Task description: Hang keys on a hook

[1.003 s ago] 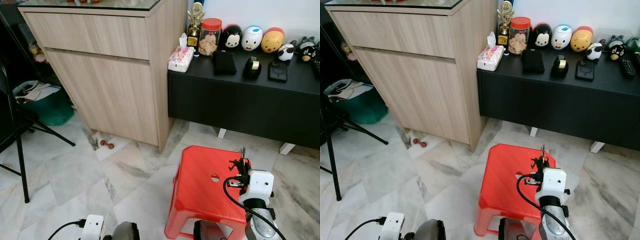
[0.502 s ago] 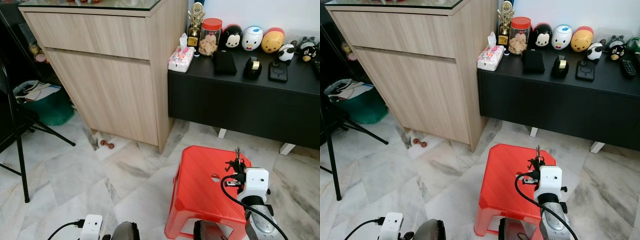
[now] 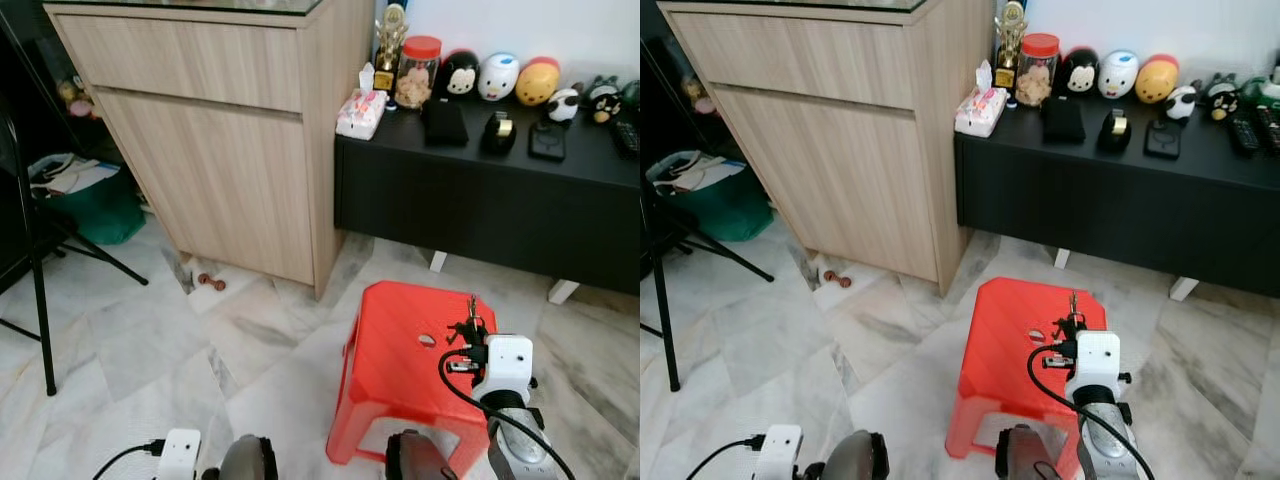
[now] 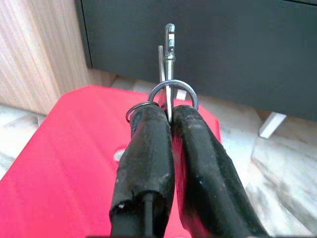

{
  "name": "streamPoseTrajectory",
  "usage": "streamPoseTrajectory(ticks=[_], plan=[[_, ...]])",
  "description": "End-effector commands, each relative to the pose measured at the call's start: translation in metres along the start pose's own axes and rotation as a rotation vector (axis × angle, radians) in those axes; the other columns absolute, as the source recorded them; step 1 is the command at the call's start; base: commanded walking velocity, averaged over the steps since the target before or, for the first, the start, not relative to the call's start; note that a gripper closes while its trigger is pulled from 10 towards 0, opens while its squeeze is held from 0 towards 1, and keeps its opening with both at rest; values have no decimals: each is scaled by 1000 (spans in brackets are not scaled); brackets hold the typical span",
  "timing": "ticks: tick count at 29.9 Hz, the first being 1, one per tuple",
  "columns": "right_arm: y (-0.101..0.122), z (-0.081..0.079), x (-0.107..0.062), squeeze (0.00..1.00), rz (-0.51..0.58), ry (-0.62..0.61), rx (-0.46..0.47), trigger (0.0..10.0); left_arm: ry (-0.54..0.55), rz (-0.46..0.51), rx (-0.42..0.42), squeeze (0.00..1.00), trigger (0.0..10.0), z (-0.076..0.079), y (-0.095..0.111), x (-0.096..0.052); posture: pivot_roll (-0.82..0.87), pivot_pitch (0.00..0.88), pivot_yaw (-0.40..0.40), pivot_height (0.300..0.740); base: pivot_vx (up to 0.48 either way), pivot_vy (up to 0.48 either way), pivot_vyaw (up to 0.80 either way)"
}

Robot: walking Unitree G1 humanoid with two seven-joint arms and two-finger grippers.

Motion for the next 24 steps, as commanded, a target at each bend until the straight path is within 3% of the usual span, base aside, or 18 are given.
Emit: streamPoseTrajectory(ticks=[1,24], plan=[[-2,0,0,0,-15,-4,4,10000,5,-25,-8,0,10000,-4,-10,-3,4,70,32,623,-319,0,0],[-3,0,3,0,-20,-6,4,10000,-1,-21,-13,0,10000,-2,-8,-2,4,71,30,623,-322,0,0]])
Point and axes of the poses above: a point about 5 cm out from each wrist's last joint towards the gripper, its own x axis pointing out of the wrist towards the gripper, its own y axis along the axis of the wrist's last joint, z = x × y, the point moved 2 cm from there along x, pointing out of the wrist towards the gripper, and after that the axes turned 1 degree about x, right-handed, at the moved point
